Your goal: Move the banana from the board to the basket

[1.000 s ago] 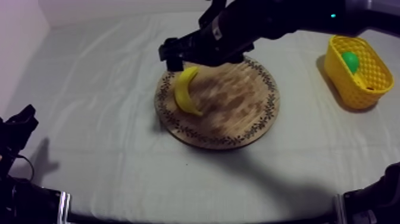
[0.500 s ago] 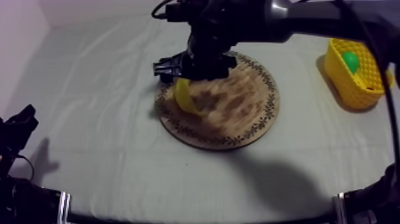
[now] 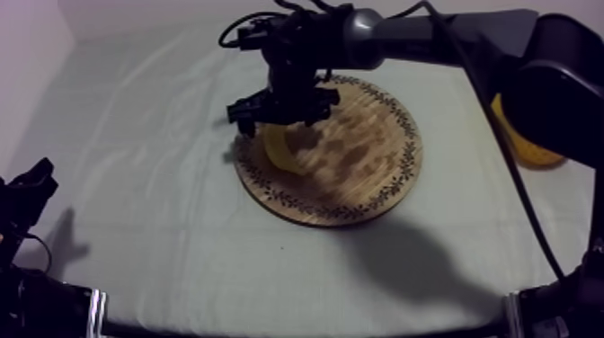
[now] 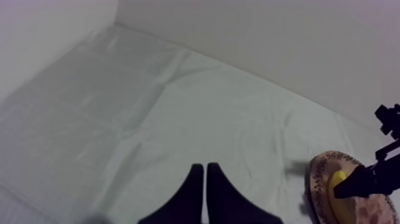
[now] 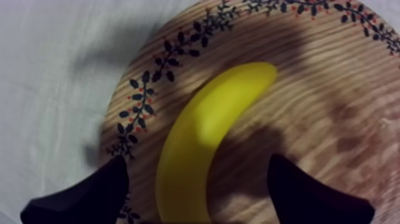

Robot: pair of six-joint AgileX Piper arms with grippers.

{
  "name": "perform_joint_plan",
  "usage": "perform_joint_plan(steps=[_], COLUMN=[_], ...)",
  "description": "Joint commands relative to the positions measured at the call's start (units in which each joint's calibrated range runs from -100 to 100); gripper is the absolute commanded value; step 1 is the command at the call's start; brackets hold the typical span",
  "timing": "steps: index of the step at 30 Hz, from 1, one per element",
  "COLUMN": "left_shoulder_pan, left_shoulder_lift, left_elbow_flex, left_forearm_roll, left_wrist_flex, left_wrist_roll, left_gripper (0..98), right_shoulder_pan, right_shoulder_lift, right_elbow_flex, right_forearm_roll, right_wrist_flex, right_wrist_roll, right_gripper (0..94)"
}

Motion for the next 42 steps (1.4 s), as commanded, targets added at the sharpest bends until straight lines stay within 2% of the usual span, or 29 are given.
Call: perform_joint_plan(steps=[1,6,8,10,15,22,27,34,38,42], left_shoulder_pan=[-0.02,-0.02,-0.02,-0.02,-0.02,-0.02,-0.02,-0.02,-0.02,-0.02], left_shoulder_lift=[0.03,0.03,0.03,0.03,0.03,0.03,0.03,0.03,0.03,0.03], left_elbow_flex=[0.04,0.04,0.04,0.04,0.04,0.04,0.04,0.04,0.04,0.04], left_forearm_roll=[0.02,0.02,0.02,0.02,0.02,0.02,0.02,0.02,0.02,0.02], left_wrist_flex=[-0.01,-0.01,-0.01,-0.01,-0.01,-0.01,-0.01,-0.01,-0.01,-0.01], left_wrist_roll=[-0.01,-0.01,-0.01,-0.01,-0.01,-0.01,-0.01,-0.01,-0.01,-0.01], left_gripper=[0.1,0.1,0.1,0.1,0.1,0.1,0.1,0.1,0.1,0.1], right_shoulder_pan=[0.06,0.25,0.53,0.93,1.73,1.29,0.97,1.35,3.69,8.42], right_shoulder_lift=[1.56,3.61,4.09,4.36,5.04,6.38,3.62,-9.64,-20.24,-29.69], right_elbow_flex=[-2.48,-5.42,-6.10,-6.45,-6.77,-7.45,-4.48,6.60,14.20,21.51], right_forearm_roll=[-0.53,-1.70,-2.51,-3.57,-6.13,-6.24,-5.60,-2.55,-1.62,-1.22], right_wrist_flex=[1.29,3.08,3.37,3.35,2.94,3.73,2.96,0.74,-0.13,-1.34], right_wrist_roll=[0.60,2.14,3.02,4.13,7.22,8.25,7.72,7.55,9.87,13.53], right_gripper=[84.7,82.9,79.1,69.7,39.7,18.8,14.4,15.4,15.9,16.2])
